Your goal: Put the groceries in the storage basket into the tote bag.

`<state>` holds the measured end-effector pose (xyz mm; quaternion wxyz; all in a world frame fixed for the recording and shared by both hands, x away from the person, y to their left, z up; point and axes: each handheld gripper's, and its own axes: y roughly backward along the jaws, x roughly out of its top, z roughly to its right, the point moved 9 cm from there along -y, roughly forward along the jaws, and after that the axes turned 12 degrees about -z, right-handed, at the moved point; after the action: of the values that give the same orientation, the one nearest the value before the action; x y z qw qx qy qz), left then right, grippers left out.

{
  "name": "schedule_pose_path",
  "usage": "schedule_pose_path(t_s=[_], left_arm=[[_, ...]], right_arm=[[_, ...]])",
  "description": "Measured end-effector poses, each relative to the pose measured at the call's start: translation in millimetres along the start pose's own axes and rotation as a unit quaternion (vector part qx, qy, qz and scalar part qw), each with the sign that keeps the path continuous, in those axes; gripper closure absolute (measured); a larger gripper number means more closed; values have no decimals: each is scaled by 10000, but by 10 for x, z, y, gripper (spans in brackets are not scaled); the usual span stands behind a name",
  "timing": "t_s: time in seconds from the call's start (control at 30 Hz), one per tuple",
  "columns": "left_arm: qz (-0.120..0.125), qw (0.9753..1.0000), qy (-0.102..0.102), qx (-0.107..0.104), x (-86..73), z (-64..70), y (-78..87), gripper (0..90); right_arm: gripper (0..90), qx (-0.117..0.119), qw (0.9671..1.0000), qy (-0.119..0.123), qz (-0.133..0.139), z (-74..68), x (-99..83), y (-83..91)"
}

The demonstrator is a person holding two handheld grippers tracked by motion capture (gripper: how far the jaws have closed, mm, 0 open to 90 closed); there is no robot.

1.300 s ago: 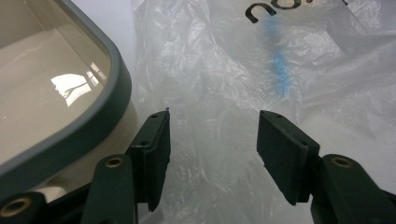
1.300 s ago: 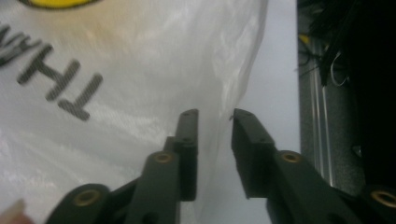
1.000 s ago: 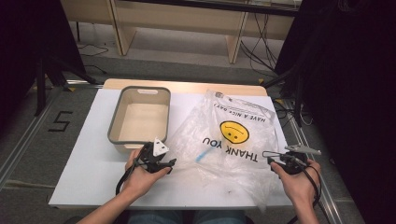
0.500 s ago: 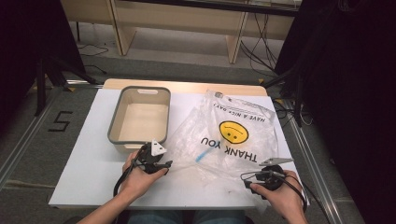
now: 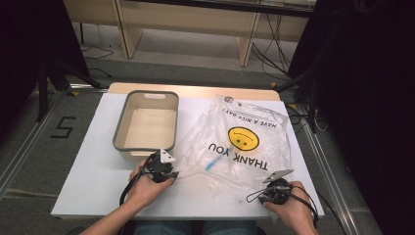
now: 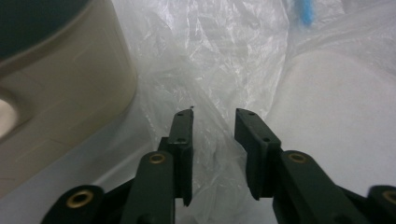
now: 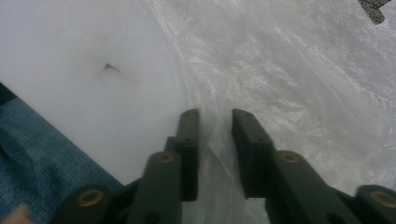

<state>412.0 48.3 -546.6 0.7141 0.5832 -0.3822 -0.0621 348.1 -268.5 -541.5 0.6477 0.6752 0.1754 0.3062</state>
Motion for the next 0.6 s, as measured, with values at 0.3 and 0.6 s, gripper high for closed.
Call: schedule_pose_path(t_s=[0.3, 0.6], left_arm=[[-84, 9995, -24, -296, 10, 155, 21, 870], [141, 9978, -264, -594, 77, 435, 36, 861]], right_arm=[[894, -347, 9994, -58, 70, 165, -4, 49], [894, -926, 9932, -497, 507, 554, 30, 116]])
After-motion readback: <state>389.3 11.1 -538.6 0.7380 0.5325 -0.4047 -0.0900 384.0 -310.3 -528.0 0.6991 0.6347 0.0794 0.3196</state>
